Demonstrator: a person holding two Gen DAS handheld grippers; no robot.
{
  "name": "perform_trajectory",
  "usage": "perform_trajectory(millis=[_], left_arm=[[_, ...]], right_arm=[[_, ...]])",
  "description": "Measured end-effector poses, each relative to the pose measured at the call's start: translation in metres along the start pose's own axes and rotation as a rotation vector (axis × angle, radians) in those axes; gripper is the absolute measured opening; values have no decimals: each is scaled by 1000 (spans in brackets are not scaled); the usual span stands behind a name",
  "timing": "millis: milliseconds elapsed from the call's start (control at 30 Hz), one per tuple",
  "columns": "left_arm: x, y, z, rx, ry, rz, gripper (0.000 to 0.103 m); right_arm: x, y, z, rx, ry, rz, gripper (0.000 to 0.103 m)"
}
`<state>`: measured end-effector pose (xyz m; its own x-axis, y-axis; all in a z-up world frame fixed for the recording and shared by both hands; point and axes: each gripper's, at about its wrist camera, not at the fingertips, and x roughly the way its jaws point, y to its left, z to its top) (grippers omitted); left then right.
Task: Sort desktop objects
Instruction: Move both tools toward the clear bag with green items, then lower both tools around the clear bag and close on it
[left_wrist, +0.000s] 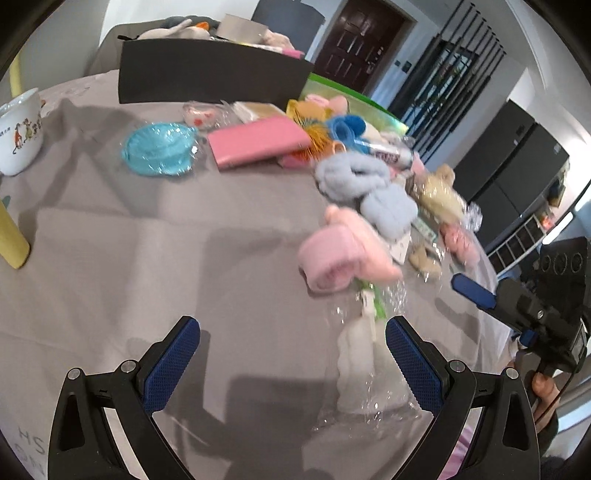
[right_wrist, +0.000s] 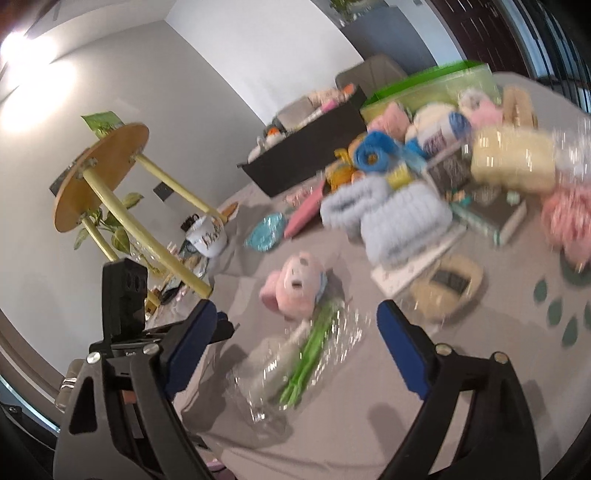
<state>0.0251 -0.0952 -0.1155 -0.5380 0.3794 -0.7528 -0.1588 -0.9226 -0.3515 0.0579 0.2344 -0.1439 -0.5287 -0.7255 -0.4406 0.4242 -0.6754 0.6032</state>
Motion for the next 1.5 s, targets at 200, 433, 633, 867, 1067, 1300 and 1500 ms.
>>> perform_trajectory(millis=[200,433,633,867,1067,1300,1500], left_arm=[[7,-9,-14,43,0,21,101],[18,-31,-27,182,9,153,102],[18,-30,-30,207,-35,144,103],[12,-27,-33,185,-70,110,102],[11,-38,-36,214,-48,56,99],[15,-56,-40,235,-54,17,69],[17,-69,-43,224,-41,-62,37]], right_arm=[[12,3,-21,0,52,-41,90],[21,12,-34,-5,80,-64,79],[32,11,-45,23,105,-103,69],[36,11,-47,29,110,-100,58],[38,10,-47,37,108,-101,51],[38,9,-47,36,108,-95,49],[37,6,-47,49,109,-82,47]])
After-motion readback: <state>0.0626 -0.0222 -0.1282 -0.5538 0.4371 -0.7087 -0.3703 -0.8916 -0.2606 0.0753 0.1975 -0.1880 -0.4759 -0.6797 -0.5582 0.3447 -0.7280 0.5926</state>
